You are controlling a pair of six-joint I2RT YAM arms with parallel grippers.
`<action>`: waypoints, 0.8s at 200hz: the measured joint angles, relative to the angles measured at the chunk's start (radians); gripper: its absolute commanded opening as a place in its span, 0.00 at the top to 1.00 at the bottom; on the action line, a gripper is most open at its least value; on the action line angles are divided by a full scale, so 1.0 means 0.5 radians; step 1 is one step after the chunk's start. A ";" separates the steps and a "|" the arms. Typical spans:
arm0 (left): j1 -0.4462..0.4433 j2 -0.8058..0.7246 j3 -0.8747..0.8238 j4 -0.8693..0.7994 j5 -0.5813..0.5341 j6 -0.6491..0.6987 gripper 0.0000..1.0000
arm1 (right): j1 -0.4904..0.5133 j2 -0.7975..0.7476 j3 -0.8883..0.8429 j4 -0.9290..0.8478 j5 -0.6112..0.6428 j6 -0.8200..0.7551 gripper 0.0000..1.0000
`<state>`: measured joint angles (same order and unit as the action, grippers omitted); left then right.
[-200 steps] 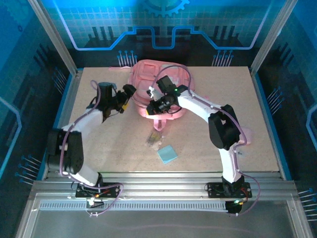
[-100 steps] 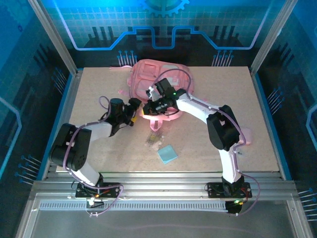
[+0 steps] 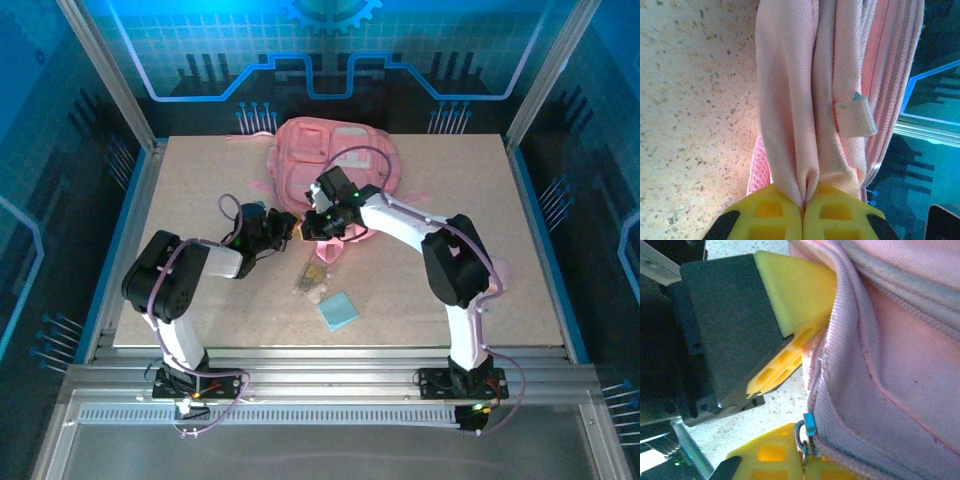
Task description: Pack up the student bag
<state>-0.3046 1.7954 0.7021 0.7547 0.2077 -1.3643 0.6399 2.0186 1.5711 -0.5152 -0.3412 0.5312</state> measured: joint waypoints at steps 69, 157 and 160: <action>0.011 -0.076 0.015 -0.080 0.095 0.043 1.00 | -0.098 -0.175 0.053 -0.596 0.320 -0.489 1.00; 0.188 -0.388 0.025 -0.575 0.278 0.330 1.00 | -0.357 -0.282 0.001 -0.939 0.683 -0.992 1.00; 0.201 -0.391 0.029 -0.594 0.282 0.343 1.00 | -0.369 -0.282 0.001 -0.949 0.709 -1.019 1.00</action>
<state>-0.2039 1.5997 0.7166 0.4580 0.3485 -1.1927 0.4553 1.8778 1.5715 -0.9897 0.0132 0.0216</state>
